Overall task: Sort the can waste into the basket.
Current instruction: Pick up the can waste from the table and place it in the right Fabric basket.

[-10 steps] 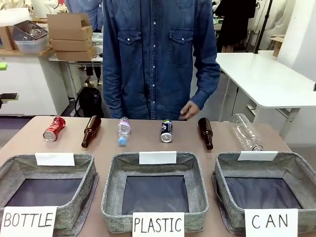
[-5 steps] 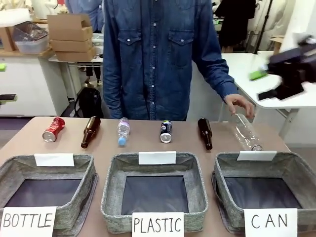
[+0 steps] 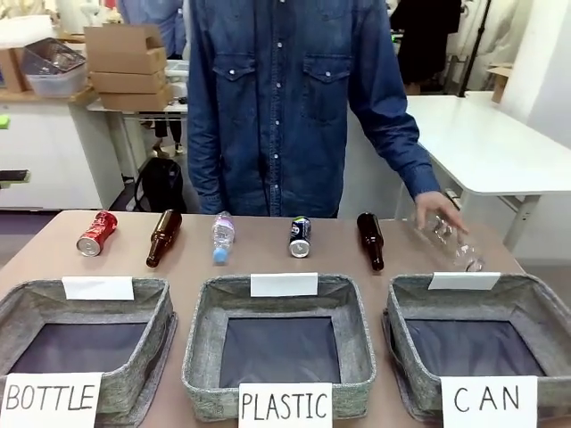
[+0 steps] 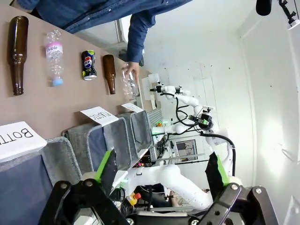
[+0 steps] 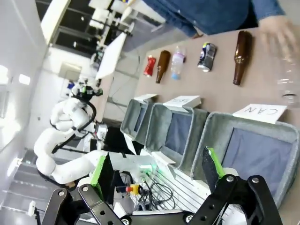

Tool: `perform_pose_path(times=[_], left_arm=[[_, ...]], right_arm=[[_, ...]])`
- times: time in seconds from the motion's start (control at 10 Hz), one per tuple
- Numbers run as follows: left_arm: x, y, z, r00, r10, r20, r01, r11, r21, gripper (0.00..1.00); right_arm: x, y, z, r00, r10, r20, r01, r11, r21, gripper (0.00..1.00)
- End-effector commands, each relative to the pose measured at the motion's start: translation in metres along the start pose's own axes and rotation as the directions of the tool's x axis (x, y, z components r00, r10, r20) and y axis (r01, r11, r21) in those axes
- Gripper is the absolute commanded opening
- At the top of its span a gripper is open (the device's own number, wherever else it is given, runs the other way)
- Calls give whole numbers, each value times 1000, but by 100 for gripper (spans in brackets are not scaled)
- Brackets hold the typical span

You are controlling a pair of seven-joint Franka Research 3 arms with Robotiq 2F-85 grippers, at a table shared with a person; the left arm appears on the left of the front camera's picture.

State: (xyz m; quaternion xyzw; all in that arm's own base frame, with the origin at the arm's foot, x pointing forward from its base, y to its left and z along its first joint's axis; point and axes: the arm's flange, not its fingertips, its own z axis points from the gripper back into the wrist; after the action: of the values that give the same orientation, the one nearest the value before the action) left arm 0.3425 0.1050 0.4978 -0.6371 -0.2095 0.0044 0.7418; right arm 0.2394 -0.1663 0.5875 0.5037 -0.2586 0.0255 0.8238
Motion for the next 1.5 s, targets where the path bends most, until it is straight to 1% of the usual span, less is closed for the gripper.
perform_pose_path(times=[0.0, 0.1, 0.2, 0.3, 0.4, 0.5, 0.6, 0.7, 0.8, 0.9, 1.0, 1.1, 1.2, 1.3, 1.4], left_arm=[[0, -1, 0, 1000, -23, -2, 23, 1000, -18, 100], [0, -1, 0, 1000, -23, -2, 23, 1000, -18, 100], [0, -1, 0, 1000, -23, -2, 23, 1000, -18, 100], [0, -1, 0, 1000, -23, -2, 23, 1000, -18, 100], [0, -1, 0, 1000, -23, -2, 23, 1000, -18, 100], [0, -1, 0, 1000, -23, -2, 23, 1000, -18, 100], [0, -1, 0, 1000, -23, -2, 23, 1000, -18, 100], [0, -1, 0, 1000, -23, -2, 23, 1000, -18, 100], [0, -1, 0, 1000, -23, -2, 23, 1000, -18, 100], [0, -1, 0, 1000, -23, -2, 23, 1000, -18, 100], [0, -1, 0, 1000, -23, -2, 23, 1000, -18, 100], [0, -1, 0, 1000, -23, -2, 23, 1000, -18, 100], [0, -1, 0, 1000, -23, -2, 23, 1000, -18, 100], [0, -1, 0, 1000, -23, -2, 23, 1000, -18, 100], [0, -1, 0, 1000, -23, -2, 23, 1000, -18, 100]], right_arm=[[7, -4, -31, 999, 22, -29, -23, 999, -41, 100], [20, -2, -53, 998, 41, -56, -44, 998, -52, 100], [36, 3, -80, 992, 72, -106, -79, 995, -62, 100], [46, 6, -90, 985, 94, -148, -103, 993, -59, 100], [48, 9, -83, 987, 88, -131, -94, 995, -40, 100], [39, 9, -65, 990, 87, -109, -90, 996, -26, 100], [25, 4, -43, 996, 63, -60, -66, 997, -44, 100], [9, -1, -25, 999, 29, 14, -28, 996, -83, 100], [-2, -3, -18, 997, 53, 59, -48, 996, -82, 100], [-2, -1, -27, 995, 79, 67, -72, 993, -98, 100], [7, 2, -45, 994, 98, 51, -93, 990, -107, 100], [21, 5, -70, 994, 105, 13, -102, 984, -145, 100], [36, 9, -99, 990, 134, -41, -138, 981, -133, 100], [50, 11, -125, 981, 155, -113, -166, 981, -98, 100], [56, 13, -131, 979, 153, -132, -167, 981, -102, 100]])
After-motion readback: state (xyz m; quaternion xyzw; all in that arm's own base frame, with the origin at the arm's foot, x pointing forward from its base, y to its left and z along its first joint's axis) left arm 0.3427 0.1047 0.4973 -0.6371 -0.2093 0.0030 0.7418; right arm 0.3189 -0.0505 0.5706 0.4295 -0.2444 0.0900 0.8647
